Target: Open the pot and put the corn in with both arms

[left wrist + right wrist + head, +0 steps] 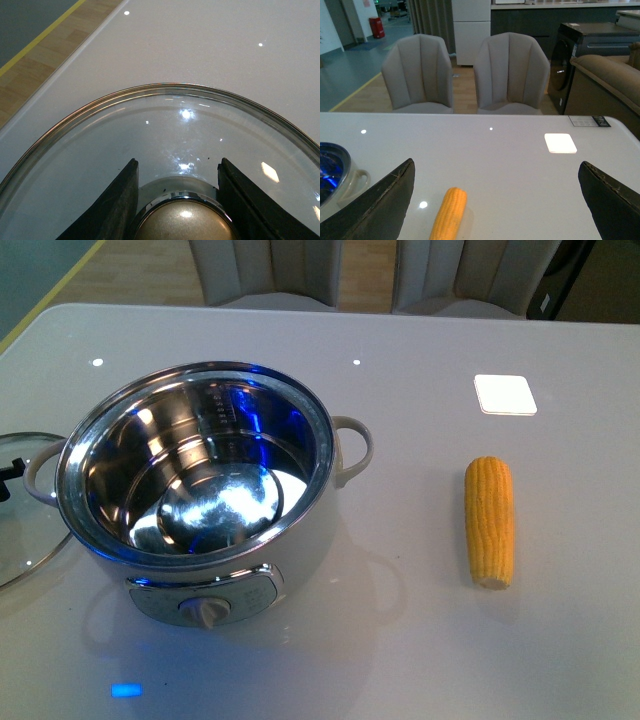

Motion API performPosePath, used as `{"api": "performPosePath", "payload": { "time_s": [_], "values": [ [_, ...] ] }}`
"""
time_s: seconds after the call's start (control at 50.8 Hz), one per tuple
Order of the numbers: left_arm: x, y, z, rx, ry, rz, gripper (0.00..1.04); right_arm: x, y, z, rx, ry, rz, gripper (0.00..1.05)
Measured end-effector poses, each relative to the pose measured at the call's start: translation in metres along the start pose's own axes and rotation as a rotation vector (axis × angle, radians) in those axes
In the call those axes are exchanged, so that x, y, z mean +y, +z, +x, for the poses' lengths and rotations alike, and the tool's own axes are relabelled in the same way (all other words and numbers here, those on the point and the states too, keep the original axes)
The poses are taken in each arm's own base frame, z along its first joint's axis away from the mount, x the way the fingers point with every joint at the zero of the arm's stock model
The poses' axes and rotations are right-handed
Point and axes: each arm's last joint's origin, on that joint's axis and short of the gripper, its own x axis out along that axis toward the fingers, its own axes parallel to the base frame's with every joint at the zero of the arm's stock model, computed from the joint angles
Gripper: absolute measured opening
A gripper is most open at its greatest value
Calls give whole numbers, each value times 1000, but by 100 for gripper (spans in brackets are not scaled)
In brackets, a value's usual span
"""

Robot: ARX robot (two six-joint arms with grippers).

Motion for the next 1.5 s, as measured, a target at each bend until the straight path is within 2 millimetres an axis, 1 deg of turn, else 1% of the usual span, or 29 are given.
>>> {"api": "performPosePath", "payload": {
  "time_s": [0.138,0.276,0.354,0.374,0.433,0.492,0.551,0.591,0.63,0.689,0.748,0.847,0.886,1.004,1.103,1.182,1.3,1.359,1.418,1.497],
  "values": [
    [-1,-4,2,3,-7,14,42,0,0,0,0,0,0,96],
    [-4,-5,3,-5,-19,29,42,0,0,0,0,0,0,96],
    [-7,-4,2,-10,-30,48,52,0,0,0,0,0,0,96],
    [-7,-4,2,-11,-31,56,57,0,0,0,0,0,0,96],
    [-7,-5,2,-10,-27,65,68,0,0,0,0,0,0,96],
    [-7,-5,1,-7,-21,65,75,0,0,0,0,0,0,96],
    [-7,-5,-1,-7,-15,65,86,0,0,0,0,0,0,96],
    [-7,-3,-4,-11,-5,64,94,0,0,0,0,0,0,96],
    [-6,1,-8,-17,8,64,100,0,0,0,0,0,0,96],
    [-5,11,-16,-39,21,57,98,0,0,0,0,0,0,96],
    [-4,20,-23,-58,33,49,98,0,0,0,0,0,0,96],
    [-2,40,-41,-116,28,50,98,0,0,0,0,0,0,96],
    [-2,44,-47,-126,25,51,98,0,0,0,0,0,0,96],
    [10,56,-75,-137,31,36,98,0,0,0,0,0,0,96],
    [20,70,-96,-153,32,13,98,0,0,0,0,0,0,96],
    [23,82,-113,-174,23,1,98,0,0,0,0,0,0,96],
    [22,104,-145,-222,-21,-13,98,0,0,0,0,0,0,96],
    [21,113,-154,-261,-24,-13,98,0,0,0,0,0,0,96],
    [21,119,-158,-288,-27,-12,98,0,0,0,0,0,0,96],
    [21,119,-158,-291,-27,-15,98,0,0,0,0,0,0,96]
  ]
}}
